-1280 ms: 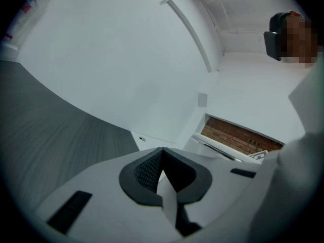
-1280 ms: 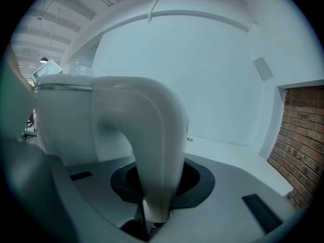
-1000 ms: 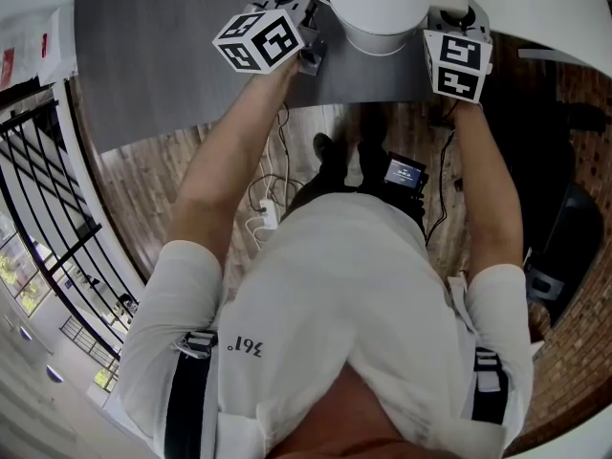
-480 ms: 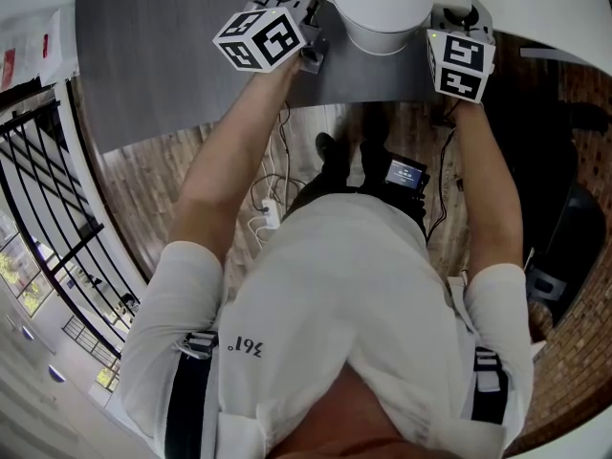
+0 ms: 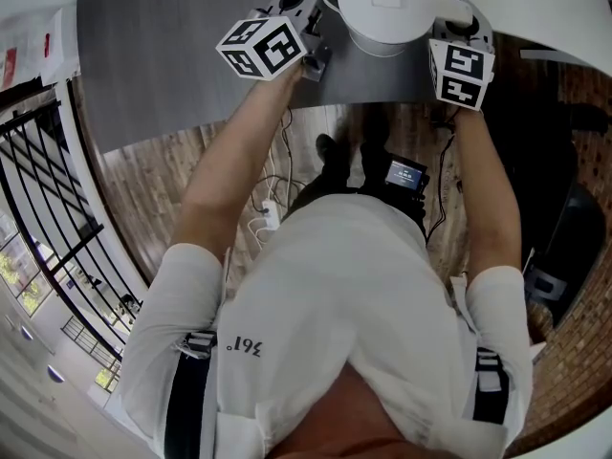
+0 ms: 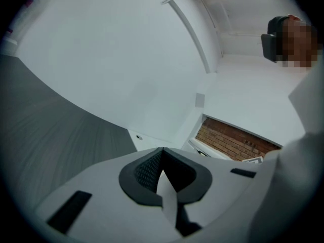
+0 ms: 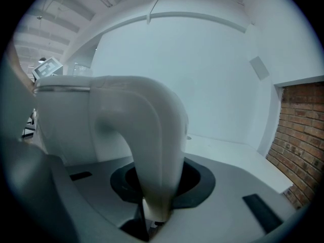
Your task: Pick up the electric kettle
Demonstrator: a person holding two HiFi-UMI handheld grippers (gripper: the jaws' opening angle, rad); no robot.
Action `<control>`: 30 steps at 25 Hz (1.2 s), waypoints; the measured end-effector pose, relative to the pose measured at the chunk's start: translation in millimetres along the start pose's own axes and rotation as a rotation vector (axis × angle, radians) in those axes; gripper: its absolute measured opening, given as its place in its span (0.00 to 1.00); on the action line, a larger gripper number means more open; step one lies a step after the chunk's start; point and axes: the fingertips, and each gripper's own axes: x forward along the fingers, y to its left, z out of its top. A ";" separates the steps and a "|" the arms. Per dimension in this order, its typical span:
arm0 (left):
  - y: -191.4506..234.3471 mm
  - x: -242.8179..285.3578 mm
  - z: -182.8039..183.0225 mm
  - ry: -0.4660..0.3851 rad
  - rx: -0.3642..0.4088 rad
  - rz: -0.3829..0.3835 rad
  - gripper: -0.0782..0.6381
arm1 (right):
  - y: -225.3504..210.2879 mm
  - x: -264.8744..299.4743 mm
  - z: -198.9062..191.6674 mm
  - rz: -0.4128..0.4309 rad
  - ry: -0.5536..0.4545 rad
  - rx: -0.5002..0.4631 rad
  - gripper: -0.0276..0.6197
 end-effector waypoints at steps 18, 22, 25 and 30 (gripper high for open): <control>-11.8 -22.6 -5.9 0.015 0.012 0.003 0.11 | -7.8 -9.0 0.0 -0.036 0.032 0.053 0.31; -16.2 -30.4 -7.3 0.015 0.014 0.000 0.11 | -5.1 -18.3 3.1 -0.041 0.023 0.048 0.31; -21.2 -36.7 -6.7 0.013 0.023 -0.006 0.11 | -4.7 -25.7 0.1 -0.049 0.030 0.029 0.31; -29.9 -47.4 -4.8 0.005 0.034 -0.016 0.11 | -2.6 -40.1 1.9 -0.058 0.033 0.018 0.31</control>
